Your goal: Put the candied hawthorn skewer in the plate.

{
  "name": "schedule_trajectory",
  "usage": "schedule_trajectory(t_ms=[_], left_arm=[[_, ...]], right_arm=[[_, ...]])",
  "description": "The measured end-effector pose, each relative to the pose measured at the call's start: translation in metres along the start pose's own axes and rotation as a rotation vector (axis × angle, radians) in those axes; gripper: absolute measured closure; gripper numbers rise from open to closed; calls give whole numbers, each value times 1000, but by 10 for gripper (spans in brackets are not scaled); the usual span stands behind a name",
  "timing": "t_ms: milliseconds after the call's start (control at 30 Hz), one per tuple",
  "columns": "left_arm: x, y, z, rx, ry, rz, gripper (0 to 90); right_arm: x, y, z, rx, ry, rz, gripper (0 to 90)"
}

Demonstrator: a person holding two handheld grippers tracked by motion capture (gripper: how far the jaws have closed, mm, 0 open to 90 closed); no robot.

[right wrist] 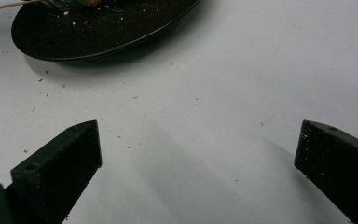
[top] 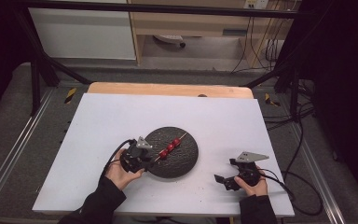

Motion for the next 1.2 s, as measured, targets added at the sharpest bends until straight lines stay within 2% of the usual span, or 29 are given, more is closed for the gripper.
schedule_trajectory(t_ms=[200, 367, 600, 833, 1067, 1200], left_arm=[[-11, 13, 7, 56, -7, 13, 512], [-23, 20, 17, 55, 3, 17, 361], [-40, 28, 37, 86, 33, 13, 194], [-52, 34, 59, 120, 75, -4, 124], [-63, 34, 85, 150, 121, -22, 124], [-65, 32, 100, 163, 132, -30, 124]], right_arm=[[0, 1, 0, 3, 0, 0, 10], [0, 1, -1, 3, -3, 1, 8], [0, 2, -1, 6, -5, 2, 8], [0, 2, -1, 12, -6, 3, 7], [0, 2, -1, 5, -7, 5, 6], [0, 2, -1, 3, -11, 6, 6]])
Point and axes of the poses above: each handheld gripper's, and its own axes: y roughly backward along the jaws, z roughly out of its underside, x roughly to its right, the point moved 1 cm from there along -y, roughly forward along the jaws, and after that the axes turned 15 degrees about -z, right-handed, at the moved point
